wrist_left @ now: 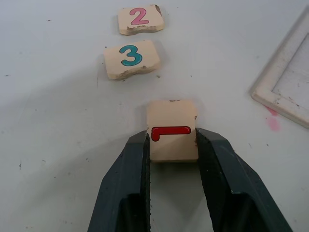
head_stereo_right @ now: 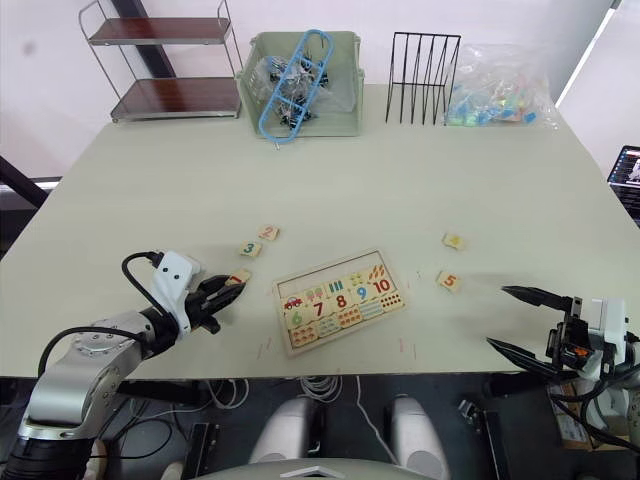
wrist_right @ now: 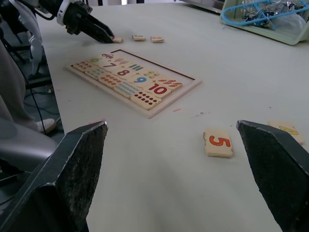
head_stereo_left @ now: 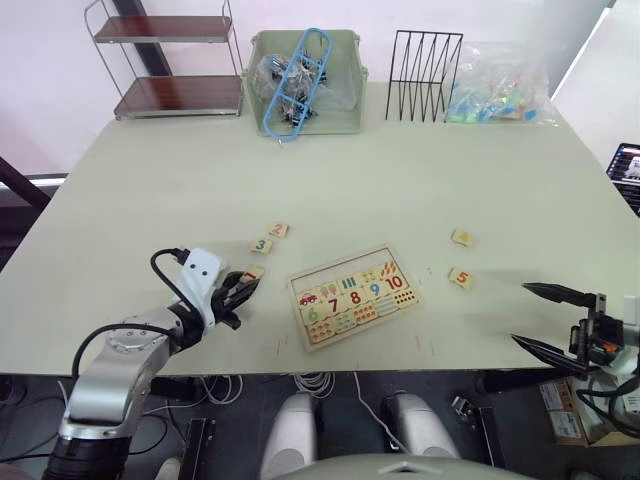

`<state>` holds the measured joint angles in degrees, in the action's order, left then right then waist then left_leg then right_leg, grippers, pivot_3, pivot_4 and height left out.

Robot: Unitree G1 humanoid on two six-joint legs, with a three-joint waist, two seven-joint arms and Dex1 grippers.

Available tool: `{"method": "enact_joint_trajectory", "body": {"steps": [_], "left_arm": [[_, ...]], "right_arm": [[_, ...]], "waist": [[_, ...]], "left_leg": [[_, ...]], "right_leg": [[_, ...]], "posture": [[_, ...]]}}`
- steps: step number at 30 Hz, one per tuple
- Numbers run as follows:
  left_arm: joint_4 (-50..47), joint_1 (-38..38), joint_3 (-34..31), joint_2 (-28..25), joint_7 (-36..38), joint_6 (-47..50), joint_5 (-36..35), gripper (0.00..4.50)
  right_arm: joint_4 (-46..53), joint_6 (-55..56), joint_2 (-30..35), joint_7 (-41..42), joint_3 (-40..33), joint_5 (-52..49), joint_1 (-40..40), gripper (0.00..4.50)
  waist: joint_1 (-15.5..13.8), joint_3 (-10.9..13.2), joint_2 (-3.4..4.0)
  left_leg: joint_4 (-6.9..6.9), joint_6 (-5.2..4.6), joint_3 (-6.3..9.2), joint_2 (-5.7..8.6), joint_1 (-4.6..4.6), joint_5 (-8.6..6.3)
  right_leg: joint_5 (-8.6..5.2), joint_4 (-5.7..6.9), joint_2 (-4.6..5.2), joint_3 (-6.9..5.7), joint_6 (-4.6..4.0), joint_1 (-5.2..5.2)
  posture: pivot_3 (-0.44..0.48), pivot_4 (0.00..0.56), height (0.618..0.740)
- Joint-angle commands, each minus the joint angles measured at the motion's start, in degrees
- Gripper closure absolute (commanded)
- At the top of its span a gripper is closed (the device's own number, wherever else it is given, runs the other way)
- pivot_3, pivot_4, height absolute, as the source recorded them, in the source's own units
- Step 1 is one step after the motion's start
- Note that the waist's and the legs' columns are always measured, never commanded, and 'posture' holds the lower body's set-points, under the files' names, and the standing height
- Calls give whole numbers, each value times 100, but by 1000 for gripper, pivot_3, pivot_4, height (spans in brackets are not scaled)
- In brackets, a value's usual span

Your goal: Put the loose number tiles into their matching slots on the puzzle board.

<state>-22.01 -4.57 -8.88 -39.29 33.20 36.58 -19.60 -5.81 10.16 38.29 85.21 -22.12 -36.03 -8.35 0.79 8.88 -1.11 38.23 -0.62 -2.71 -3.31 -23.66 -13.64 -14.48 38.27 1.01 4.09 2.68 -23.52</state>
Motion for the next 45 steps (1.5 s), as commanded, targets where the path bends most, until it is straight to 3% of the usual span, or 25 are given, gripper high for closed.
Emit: {"method": "enact_joint_trajectory", "body": {"steps": [1,9,19,25,45], "left_arm": [[-498,118,-157,-363,414,75,-230,3603],[-687,811,-23,-1247,1475,229,-664,3603],[-229,2219,1166,-1781,2582,187,-421,3603],[48,2738,1657,-1686,2648,346,-173,3603],[551,2914,2493,-1547,2773,293,663,3603]], "right_arm": [[180,21,-18,-27,22,-74,64,0],[221,60,-47,-46,124,-76,207,0],[452,42,-131,-252,211,-49,231,0],[612,78,-182,-412,228,-44,164,0],[998,261,-408,-926,263,61,27,0]], "waist": [[-2,2,-2],[-13,4,-3],[-5,6,-3],[-11,8,-2],[-14,9,-4]], "left_leg": [[0,0,1,0,-2,0],[1,0,2,0,-4,0],[1,0,4,1,-5,0],[2,0,3,1,-6,0],[4,0,6,1,-8,0]], "right_leg": [[0,0,-1,-1,0,-1],[0,-1,0,-2,0,-2],[-1,-2,-4,-2,2,-2],[-3,-2,-6,0,5,-2],[-3,-1,-7,0,7,-2]], "posture": [[0,150,740],[0,150,740],[0,150,740],[0,150,740],[0,150,740]]}}
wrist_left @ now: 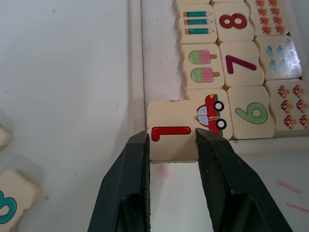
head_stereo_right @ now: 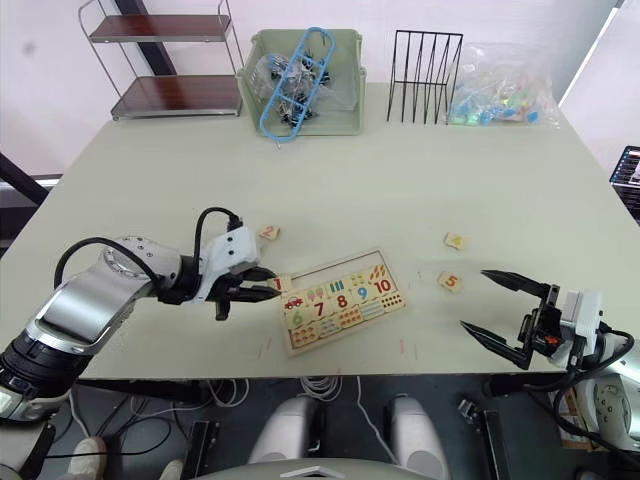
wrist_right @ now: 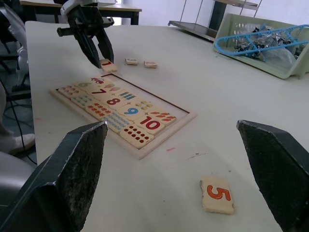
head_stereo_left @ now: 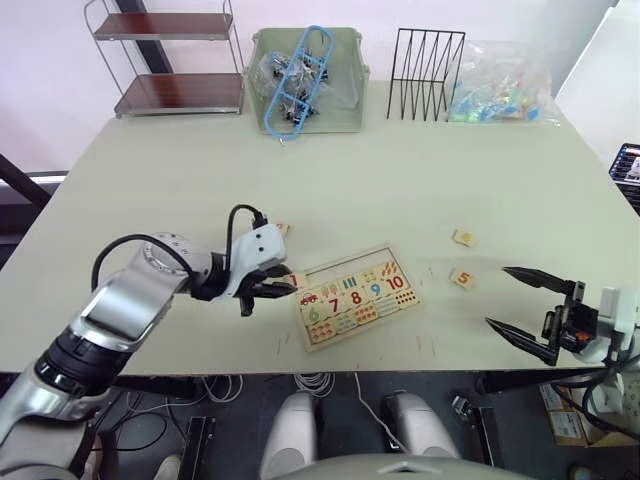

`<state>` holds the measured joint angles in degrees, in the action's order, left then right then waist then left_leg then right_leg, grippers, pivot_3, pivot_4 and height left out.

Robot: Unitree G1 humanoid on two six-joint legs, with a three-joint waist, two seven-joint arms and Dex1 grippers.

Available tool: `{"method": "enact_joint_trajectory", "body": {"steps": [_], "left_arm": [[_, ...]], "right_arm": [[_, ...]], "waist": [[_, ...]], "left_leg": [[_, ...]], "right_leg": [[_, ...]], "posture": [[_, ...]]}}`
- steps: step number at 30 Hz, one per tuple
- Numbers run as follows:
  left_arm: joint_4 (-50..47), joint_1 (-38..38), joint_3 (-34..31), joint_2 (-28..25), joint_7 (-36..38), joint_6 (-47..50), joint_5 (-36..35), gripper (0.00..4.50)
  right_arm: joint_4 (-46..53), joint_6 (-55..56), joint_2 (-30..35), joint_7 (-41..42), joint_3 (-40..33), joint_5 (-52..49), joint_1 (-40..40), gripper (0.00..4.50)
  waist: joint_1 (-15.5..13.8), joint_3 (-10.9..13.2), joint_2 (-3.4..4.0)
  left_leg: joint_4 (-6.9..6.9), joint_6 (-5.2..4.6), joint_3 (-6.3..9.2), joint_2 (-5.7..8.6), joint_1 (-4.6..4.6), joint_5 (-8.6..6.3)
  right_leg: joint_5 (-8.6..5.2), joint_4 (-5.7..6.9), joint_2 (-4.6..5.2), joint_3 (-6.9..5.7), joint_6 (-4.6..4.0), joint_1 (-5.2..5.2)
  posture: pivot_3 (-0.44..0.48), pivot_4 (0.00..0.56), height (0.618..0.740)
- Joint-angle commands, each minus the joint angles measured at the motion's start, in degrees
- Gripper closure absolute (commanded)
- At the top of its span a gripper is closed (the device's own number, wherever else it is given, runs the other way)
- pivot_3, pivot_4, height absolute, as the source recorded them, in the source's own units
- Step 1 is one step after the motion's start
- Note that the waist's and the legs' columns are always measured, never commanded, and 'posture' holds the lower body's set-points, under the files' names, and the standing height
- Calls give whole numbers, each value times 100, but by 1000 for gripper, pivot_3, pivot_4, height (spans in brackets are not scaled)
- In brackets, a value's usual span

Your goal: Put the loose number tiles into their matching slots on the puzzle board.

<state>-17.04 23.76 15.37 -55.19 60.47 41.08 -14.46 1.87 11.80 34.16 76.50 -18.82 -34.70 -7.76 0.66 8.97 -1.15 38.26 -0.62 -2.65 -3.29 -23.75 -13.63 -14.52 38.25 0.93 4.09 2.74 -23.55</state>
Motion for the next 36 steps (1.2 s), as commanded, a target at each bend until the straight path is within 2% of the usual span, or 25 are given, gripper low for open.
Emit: {"method": "enact_joint_trajectory", "body": {"steps": [1,15,36], "left_arm": [[115,83,112,73,48,-213,199,3603],[449,312,281,429,202,-315,524,3603],[470,257,304,556,369,-376,611,3603]], "right_arm": [[249,98,7,-61,-79,-77,-55,0],[333,67,44,-132,-114,-88,-123,0],[319,103,58,-188,-118,-52,-185,0]], "waist": [[0,0,0],[-6,0,0],[-7,-1,1]], "left_leg": [[0,0,0,0,0,0],[4,0,0,1,0,0],[5,0,1,1,1,0]], "right_leg": [[0,0,0,0,0,0],[0,2,1,0,0,2],[6,4,1,0,4,2]], "posture": [[0,150,740],[0,150,740],[0,150,740]]}}
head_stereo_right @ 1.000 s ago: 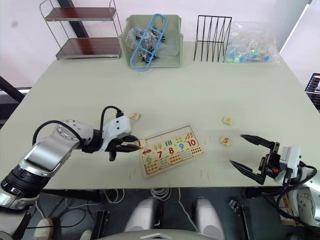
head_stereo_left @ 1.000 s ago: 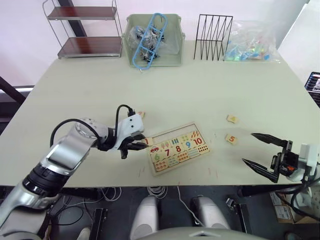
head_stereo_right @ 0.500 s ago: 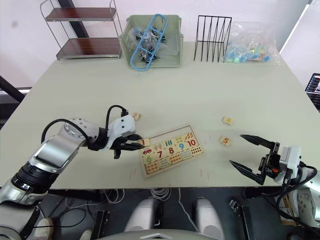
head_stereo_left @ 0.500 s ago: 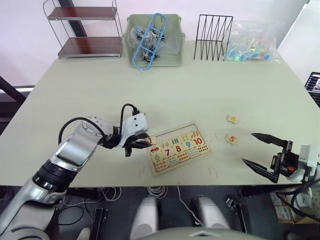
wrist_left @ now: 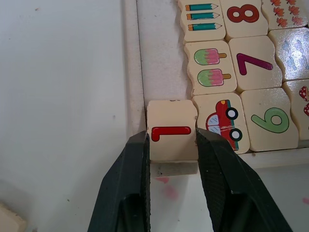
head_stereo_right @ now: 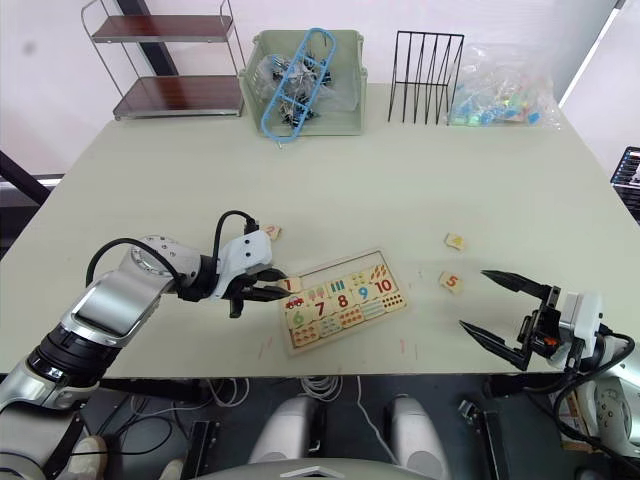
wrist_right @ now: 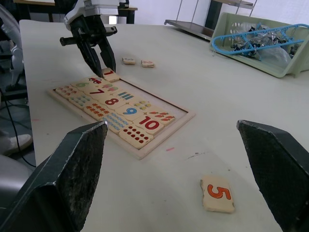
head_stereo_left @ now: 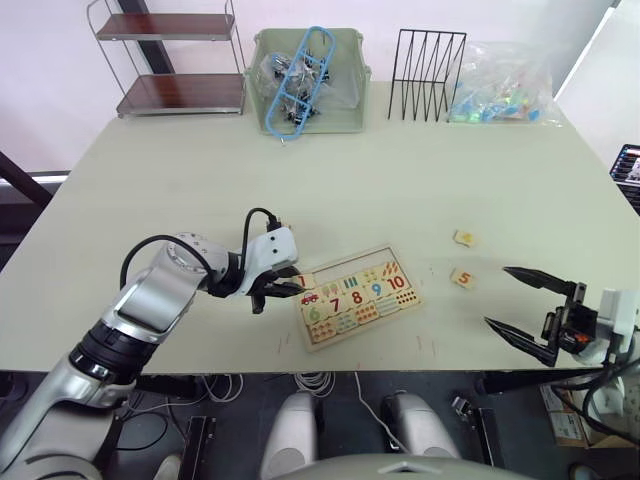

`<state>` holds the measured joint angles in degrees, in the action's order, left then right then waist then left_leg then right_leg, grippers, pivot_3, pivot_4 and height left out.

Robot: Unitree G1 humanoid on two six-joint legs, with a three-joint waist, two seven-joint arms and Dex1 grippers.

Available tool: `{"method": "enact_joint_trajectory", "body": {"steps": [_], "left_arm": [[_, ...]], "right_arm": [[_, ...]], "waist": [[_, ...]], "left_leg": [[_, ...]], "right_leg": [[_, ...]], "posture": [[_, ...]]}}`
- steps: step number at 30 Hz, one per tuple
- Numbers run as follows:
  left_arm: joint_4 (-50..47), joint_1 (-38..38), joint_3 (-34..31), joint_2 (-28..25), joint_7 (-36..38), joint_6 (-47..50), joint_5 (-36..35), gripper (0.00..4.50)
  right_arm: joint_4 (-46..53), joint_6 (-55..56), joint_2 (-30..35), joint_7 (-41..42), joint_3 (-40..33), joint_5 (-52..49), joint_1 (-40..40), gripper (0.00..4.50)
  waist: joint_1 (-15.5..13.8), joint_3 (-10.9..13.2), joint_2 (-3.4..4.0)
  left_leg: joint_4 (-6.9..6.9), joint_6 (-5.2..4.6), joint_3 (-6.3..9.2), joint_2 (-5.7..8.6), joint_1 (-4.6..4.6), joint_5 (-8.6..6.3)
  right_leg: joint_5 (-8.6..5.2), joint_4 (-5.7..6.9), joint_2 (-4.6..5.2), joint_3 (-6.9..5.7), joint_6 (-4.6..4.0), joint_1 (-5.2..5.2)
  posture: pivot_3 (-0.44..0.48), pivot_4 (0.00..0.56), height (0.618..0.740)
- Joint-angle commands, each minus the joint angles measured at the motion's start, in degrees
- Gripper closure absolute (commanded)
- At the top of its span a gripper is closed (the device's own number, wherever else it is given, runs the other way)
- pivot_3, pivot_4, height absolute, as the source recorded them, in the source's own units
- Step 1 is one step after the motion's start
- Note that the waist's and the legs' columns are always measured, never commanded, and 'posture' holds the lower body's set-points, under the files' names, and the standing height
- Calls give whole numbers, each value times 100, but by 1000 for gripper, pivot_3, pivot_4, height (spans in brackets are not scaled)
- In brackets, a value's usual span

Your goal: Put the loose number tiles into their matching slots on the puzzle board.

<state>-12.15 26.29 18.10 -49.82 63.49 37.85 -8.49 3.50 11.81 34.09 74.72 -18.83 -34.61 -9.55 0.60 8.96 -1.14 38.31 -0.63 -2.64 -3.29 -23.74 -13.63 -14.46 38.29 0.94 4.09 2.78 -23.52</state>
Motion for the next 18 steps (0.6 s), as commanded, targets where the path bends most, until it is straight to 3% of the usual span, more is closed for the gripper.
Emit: {"method": "enact_joint_trajectory", "body": {"steps": [1,18], "left_arm": [[-14,6,31,20,72,-57,18,3603],[-36,8,66,20,193,-189,70,3603]], "right_arm": [[155,104,64,-12,-117,-59,-7,0],[42,178,62,-1,-120,-24,23,0]], "waist": [[-1,0,0],[-1,0,0]], "left_leg": [[0,0,0,0,0,0],[0,0,0,0,0,0]], "right_leg": [[0,0,0,0,0,0],[1,1,0,0,0,0]], "posture": [[0,150,740],[0,150,740]]}}
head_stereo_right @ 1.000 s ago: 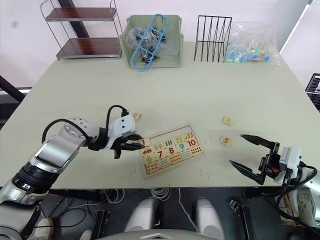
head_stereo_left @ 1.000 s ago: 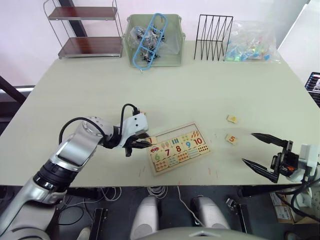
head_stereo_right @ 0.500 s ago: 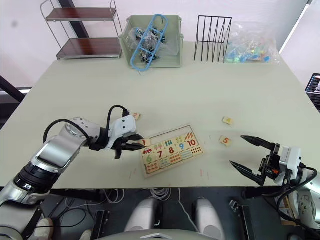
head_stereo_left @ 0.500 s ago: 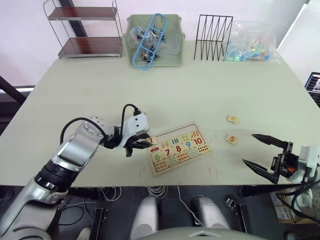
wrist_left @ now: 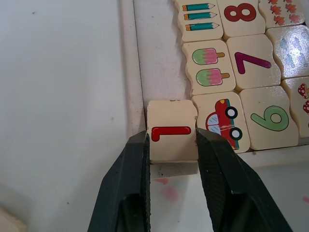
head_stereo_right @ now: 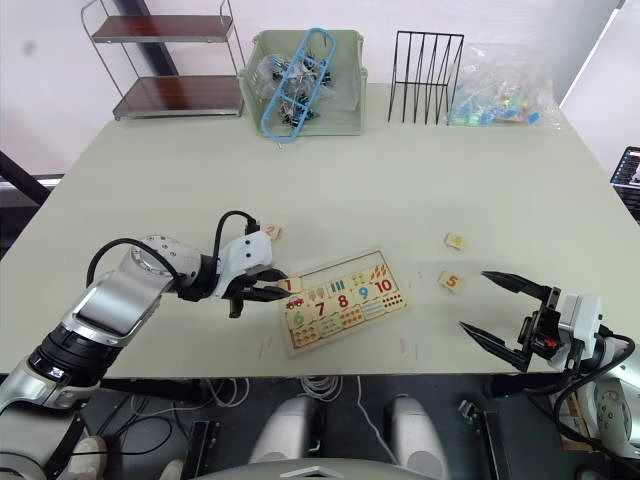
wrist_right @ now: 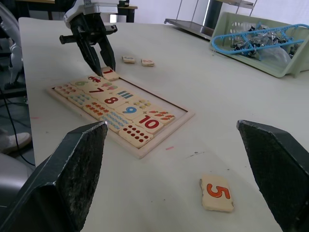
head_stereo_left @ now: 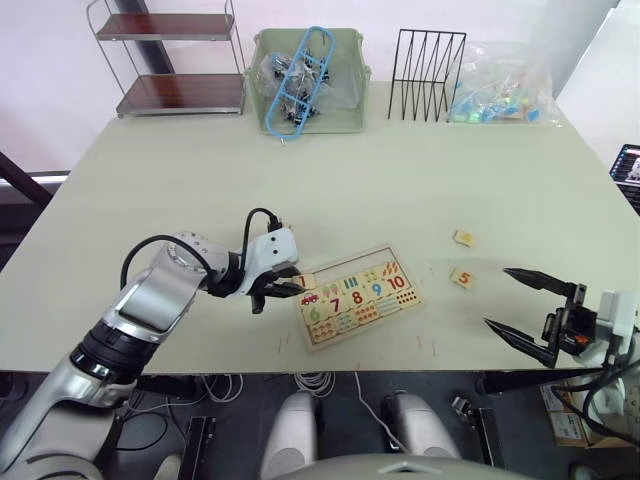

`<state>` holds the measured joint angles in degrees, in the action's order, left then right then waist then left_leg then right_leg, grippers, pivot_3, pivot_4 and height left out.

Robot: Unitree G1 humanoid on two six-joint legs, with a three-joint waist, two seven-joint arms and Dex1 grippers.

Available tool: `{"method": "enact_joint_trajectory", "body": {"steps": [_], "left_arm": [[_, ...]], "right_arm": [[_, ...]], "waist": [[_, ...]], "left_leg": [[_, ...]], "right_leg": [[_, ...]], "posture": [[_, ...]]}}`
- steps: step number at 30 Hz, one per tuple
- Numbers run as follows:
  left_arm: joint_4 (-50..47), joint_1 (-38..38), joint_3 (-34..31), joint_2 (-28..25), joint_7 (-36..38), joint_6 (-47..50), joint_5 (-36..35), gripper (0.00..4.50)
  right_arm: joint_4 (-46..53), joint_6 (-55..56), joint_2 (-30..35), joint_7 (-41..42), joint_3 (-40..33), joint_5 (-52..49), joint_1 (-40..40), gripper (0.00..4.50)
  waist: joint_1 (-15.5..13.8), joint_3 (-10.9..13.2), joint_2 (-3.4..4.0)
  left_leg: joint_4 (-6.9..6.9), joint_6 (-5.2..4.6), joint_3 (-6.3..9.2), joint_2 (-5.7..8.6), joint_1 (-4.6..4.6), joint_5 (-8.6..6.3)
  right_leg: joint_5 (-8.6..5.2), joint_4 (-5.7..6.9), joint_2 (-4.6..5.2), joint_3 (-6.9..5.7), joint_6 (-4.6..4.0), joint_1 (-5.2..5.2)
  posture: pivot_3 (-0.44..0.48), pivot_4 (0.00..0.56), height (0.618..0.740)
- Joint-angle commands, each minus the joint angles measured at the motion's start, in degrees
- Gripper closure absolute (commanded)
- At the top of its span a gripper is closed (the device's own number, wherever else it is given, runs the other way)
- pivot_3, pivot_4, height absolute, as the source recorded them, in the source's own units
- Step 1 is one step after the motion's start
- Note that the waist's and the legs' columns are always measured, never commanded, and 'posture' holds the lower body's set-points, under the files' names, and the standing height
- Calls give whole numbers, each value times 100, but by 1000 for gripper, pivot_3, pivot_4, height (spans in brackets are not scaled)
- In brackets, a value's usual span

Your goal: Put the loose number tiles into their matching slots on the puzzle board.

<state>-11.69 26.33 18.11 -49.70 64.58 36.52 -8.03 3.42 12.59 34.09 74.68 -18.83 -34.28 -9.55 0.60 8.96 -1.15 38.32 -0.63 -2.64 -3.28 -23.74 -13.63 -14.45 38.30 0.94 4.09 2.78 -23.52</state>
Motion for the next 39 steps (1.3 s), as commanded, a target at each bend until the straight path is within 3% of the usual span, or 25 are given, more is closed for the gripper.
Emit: {"method": "enact_joint_trajectory", "body": {"steps": [1,19,20,25,39], "left_arm": [[-86,4,66,10,90,-62,24,3603],[-68,-11,73,-25,249,-94,-4,3603],[-78,-19,55,-20,229,-69,-9,2532],[-113,3,-30,-24,219,53,-78,66],[-303,-61,-1030,-197,580,476,-1295,66]], "right_arm": [[43,109,64,6,-120,-57,21,0],[-73,197,75,55,-98,-50,45,0],[-75,203,76,58,-95,-53,42,0],[-111,209,83,82,-84,-58,54,0],[-210,229,66,160,-68,-45,124,0]], "waist": [[0,0,0],[2,0,0],[2,0,0],[2,0,0],[9,0,0]], "left_leg": [[0,0,0,0,0,0],[0,0,0,0,0,0],[0,0,0,0,0,0],[0,0,0,0,0,0],[0,0,1,0,0,0]], "right_leg": [[0,0,0,0,0,0],[0,0,0,0,0,0],[0,0,0,0,0,0],[0,0,0,0,0,0],[0,3,0,0,0,-1]], "posture": [[0,150,740],[0,150,740],[0,150,740],[0,150,740],[0,150,740]]}}
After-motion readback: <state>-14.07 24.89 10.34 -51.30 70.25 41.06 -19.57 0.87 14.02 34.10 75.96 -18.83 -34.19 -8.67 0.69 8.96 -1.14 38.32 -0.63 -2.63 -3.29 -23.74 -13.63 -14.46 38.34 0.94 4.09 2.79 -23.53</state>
